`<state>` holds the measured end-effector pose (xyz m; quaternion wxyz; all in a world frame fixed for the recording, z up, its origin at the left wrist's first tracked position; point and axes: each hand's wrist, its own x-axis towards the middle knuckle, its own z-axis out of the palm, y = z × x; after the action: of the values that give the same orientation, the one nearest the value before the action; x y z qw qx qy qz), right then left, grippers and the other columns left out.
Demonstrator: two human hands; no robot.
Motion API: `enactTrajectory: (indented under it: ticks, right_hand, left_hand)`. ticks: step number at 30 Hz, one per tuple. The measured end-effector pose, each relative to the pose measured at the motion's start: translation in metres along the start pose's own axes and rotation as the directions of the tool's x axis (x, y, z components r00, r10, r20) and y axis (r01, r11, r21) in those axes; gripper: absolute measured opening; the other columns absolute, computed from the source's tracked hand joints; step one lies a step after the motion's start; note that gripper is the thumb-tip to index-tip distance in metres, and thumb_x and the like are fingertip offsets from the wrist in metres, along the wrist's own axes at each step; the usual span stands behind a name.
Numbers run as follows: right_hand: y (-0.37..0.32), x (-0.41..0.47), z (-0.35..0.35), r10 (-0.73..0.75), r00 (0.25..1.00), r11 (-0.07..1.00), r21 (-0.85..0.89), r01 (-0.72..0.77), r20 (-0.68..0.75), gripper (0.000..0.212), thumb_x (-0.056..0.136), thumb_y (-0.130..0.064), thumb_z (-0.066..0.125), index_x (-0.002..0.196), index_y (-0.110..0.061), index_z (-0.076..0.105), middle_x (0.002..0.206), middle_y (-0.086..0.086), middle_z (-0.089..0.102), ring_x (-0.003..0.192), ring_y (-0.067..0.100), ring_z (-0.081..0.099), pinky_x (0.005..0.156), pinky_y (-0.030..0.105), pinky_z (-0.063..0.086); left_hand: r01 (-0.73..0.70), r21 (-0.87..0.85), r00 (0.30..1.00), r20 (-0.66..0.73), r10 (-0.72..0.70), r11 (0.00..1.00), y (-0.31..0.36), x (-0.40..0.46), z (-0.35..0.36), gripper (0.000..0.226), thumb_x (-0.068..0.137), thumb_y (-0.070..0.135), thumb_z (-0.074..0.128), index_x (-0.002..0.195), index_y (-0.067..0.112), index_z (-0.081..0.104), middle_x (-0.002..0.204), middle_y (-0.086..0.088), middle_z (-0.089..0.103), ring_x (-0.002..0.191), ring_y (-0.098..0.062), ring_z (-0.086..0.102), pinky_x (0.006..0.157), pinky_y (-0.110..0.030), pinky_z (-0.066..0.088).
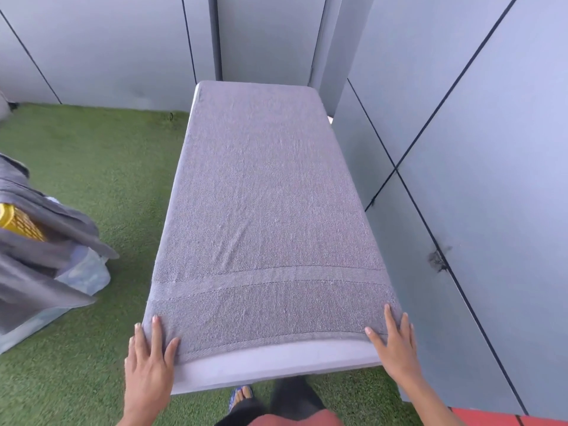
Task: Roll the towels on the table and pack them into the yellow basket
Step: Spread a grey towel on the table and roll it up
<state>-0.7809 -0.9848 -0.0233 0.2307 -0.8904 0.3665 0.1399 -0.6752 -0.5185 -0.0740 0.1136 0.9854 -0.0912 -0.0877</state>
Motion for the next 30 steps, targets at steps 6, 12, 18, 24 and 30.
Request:
enactTrajectory:
  ticks: [6, 12, 18, 24, 30]
  right_hand:
    - [-0.014, 0.007, -0.007, 0.006, 1.000, 0.996, -0.086, -0.007, -0.016, 0.078, 0.092, -0.057, 0.047, 0.153, -0.033, 0.004, 0.161, 0.009, -0.007, 0.148, 0.029, -0.007, 0.116, 0.058, 0.007]
    - [-0.104, 0.006, 0.015, -0.339, 0.940, 0.934, -0.107, 0.341, 0.029, 0.064, 0.095, -0.050, 0.047, 0.150, -0.032, 0.021, 0.162, 0.003, -0.002, 0.148, 0.023, -0.010, 0.118, 0.054, 0.003]
    - [-0.218, -0.018, 0.071, -0.603, 0.765, 0.769, -0.091, 0.633, 0.226, 0.059, 0.096, -0.047, 0.046, 0.149, -0.032, 0.025, 0.162, 0.005, 0.004, 0.149, 0.023, -0.004, 0.119, 0.051, 0.006]
    - [-0.295, -0.057, 0.127, -0.660, 0.715, 0.720, -0.077, 0.690, 0.229, 0.053, 0.095, -0.048, 0.046, 0.145, -0.032, 0.034, 0.160, 0.006, 0.012, 0.149, 0.024, 0.002, 0.119, 0.051, 0.012]
    - [-0.381, -0.067, 0.165, -0.578, 0.810, 0.806, -0.088, 0.585, 0.094, 0.049, 0.095, -0.047, 0.046, 0.142, -0.031, 0.040, 0.156, 0.005, 0.023, 0.147, 0.025, 0.011, 0.117, 0.051, 0.016]
  left_hand:
    - [0.281, -0.248, 0.959, 0.024, -0.284, 0.927, 0.017, 0.002, -0.025, 0.072, 0.091, 0.060, 0.024, 0.154, 0.028, 0.010, 0.161, -0.012, 0.003, 0.148, -0.031, 0.004, 0.115, -0.058, 0.014]
    - [0.159, -0.177, 0.986, -0.023, -0.166, 0.971, 0.021, 0.024, -0.033, 0.074, 0.090, 0.063, 0.023, 0.145, 0.015, 0.036, 0.155, -0.018, 0.025, 0.145, -0.035, 0.018, 0.110, -0.058, 0.025]
    - [0.150, -0.204, 0.984, -0.063, -0.166, 0.967, 0.022, 0.018, -0.042, 0.054, 0.092, 0.040, 0.056, 0.137, 0.015, 0.042, 0.148, -0.018, 0.038, 0.138, -0.038, 0.035, 0.106, -0.053, 0.035]
    - [0.146, -0.220, 0.984, -0.071, -0.165, 0.965, -0.019, 0.013, -0.052, 0.051, 0.094, 0.043, 0.049, 0.136, 0.014, 0.046, 0.141, -0.014, 0.046, 0.129, -0.035, 0.046, 0.103, -0.047, 0.040]
    - [0.071, -0.197, 0.997, -0.001, -0.073, 0.978, -0.103, 0.060, -0.082, 0.053, 0.095, 0.039, 0.052, 0.141, 0.012, 0.043, 0.143, -0.014, 0.044, 0.129, -0.034, 0.046, 0.101, -0.046, 0.042]
